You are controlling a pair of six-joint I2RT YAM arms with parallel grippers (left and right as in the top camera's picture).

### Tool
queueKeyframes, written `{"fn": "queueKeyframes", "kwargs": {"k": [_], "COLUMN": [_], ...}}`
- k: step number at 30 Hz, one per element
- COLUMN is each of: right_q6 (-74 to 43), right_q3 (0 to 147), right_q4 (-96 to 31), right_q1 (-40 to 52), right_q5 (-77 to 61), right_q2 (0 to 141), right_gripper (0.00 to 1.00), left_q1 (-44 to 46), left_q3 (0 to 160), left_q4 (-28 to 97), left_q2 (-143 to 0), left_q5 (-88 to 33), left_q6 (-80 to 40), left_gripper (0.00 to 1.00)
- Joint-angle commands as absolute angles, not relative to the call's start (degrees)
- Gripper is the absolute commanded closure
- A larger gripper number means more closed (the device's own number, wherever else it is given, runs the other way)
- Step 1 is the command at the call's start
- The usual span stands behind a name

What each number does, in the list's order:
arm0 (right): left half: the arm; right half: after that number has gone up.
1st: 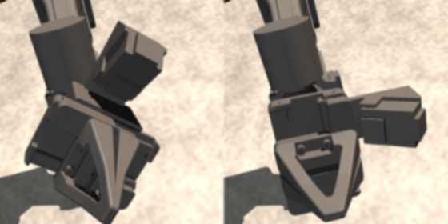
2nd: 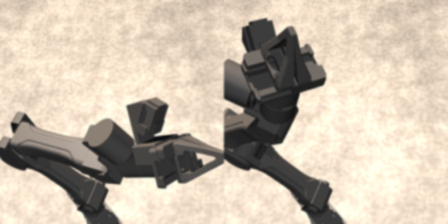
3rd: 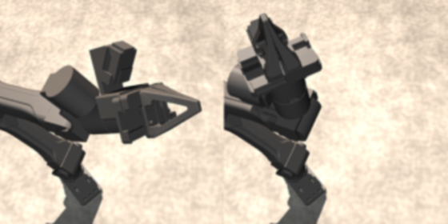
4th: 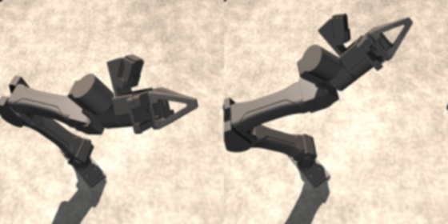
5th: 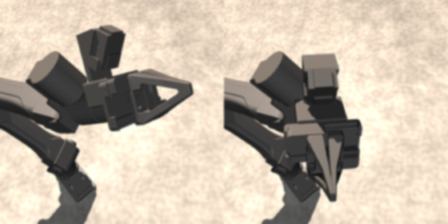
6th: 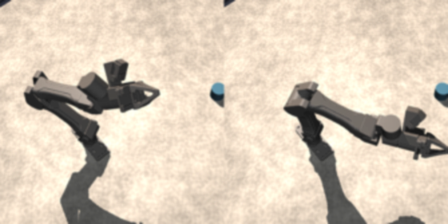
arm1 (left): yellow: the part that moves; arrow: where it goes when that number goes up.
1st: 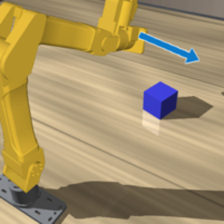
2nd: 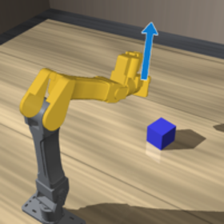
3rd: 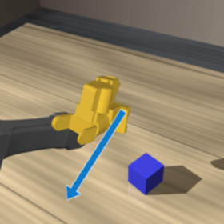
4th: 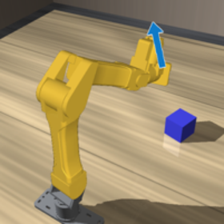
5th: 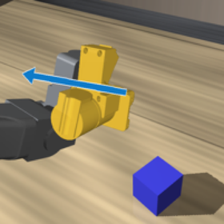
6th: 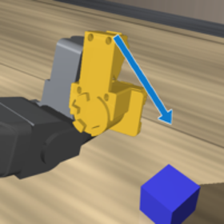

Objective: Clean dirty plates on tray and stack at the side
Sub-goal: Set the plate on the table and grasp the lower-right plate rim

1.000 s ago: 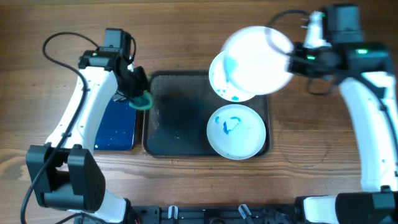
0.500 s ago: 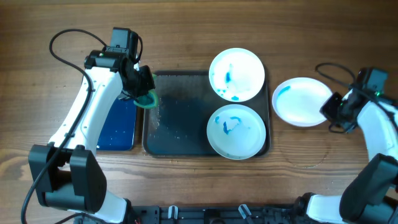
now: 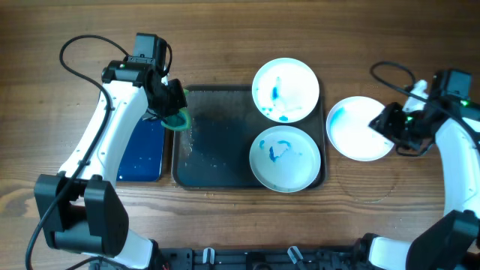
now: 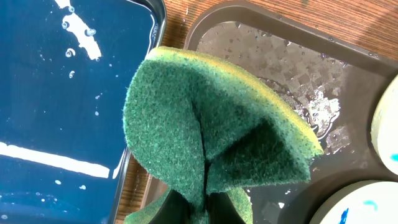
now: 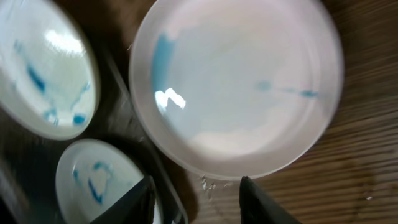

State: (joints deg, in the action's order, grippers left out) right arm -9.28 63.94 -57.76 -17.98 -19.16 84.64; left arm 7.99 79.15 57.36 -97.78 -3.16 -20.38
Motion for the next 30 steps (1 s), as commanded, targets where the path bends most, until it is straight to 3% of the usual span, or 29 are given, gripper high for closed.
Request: {"fn": "queueKeyframes", "kwargs": {"k": [1, 8, 14, 20, 25, 30], "right_q6": [-7.14, -16.91, -15.07, -13.47, -13.69, -16.23], "right_q3": [63.51, 53.87, 49.95, 49.95, 50.17, 53.08], "right_q4": [-59.57, -50.87, -43.55, -41.06, -40.56, -42.28], "right_q1": [-11.42, 5.34, 8.08, 9.65, 11.09, 13.56], "right_q5": [-23.86, -13.21, -12.27, -13.76, -14.72, -21.52], "right_q2": [84.01, 84.79, 88.05, 94.67, 95.42, 91.39], "right_gripper": [0.55, 0.55, 0.57, 0.69, 0.95, 0.96], "left_q1": [8.16, 8.16, 8.16, 8.16, 8.16, 8.16], "left_q3": [79.77, 79.77, 79.77, 79.77, 79.77, 79.77], "left_q4": [57.19, 57.19, 56.99, 57.01, 57.56, 57.69], "left_q2": [-96.4, -96.4, -96.4, -96.4, -96.4, -96.4], "left_q5": [-4.05, -4.05, -4.05, -4.05, -4.05, -4.05], "left_q6": [-19.46, -19.49, -19.49, -19.49, -19.51, -19.77], "left_gripper": [0.96, 0.96, 0.96, 0.96, 0.96, 0.96]}}
